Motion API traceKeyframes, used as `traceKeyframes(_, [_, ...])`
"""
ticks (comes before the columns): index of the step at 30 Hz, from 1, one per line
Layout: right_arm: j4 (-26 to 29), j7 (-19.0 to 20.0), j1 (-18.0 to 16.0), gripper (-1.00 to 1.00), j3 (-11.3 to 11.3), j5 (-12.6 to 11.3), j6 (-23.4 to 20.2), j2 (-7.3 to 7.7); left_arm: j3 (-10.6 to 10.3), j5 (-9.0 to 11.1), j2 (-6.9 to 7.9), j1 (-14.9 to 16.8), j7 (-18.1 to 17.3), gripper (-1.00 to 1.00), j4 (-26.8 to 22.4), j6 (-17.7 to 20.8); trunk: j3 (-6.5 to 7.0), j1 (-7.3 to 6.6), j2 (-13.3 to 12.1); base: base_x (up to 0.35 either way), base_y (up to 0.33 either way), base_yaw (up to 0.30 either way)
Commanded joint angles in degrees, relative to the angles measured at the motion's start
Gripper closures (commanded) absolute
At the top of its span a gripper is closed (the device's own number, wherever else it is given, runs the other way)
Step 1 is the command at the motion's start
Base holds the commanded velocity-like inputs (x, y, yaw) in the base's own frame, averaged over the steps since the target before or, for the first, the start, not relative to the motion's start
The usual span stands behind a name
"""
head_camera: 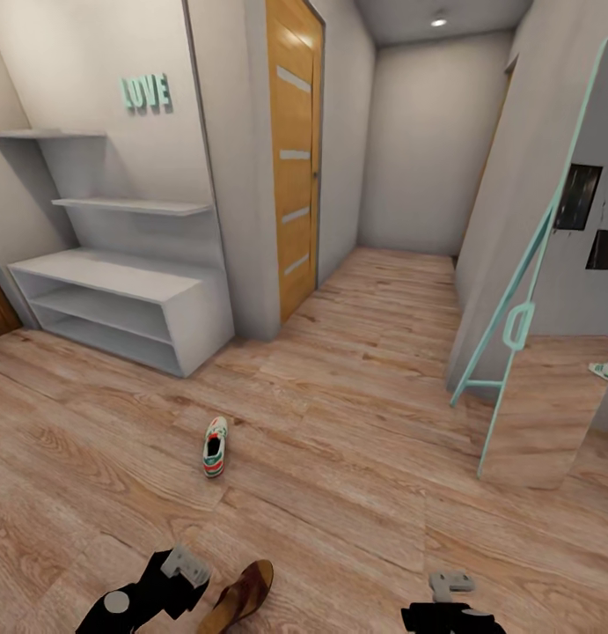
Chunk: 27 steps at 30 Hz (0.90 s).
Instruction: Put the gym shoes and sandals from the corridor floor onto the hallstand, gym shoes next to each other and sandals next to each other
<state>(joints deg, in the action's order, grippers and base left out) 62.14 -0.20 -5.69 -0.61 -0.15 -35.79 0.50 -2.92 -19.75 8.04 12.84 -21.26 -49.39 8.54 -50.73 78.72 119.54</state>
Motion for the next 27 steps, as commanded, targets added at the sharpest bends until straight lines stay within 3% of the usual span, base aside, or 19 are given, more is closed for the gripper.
traceKeyframes(1, [1.3,0.0,0.0,-1.00,0.0,0.0,-0.9,-0.05,-0.1,-1.1,0.14,0.4,-1.1,-1.00,-0.2,1.3,-0.24,0.22,0.4,0.000,0.000,0.000])
traceKeyframes(7, [10.3,0.0,0.0,-1.00,0.0,0.0,-8.2,-0.17,-0.1,-4.3,1.57,2.2,-8.5,-1.00,-0.2,4.0,-1.32,1.54,2.8,0.000,0.000,0.000])
traceKeyframes(10, [14.5,0.0,0.0,-1.00,0.1,0.0,-11.1,-0.18,-0.1,-5.0,1.96,2.5,-10.4,-1.00,-0.2,4.5,-1.86,2.19,4.0,0.000,0.000,0.000])
traceKeyframes(27, [17.0,0.0,0.0,-1.00,0.1,0.1,-12.6,-0.23,0.1,-5.1,2.25,2.7,-11.4,-1.00,-0.1,4.2,-5.31,5.93,10.9,0.000,0.000,0.000])
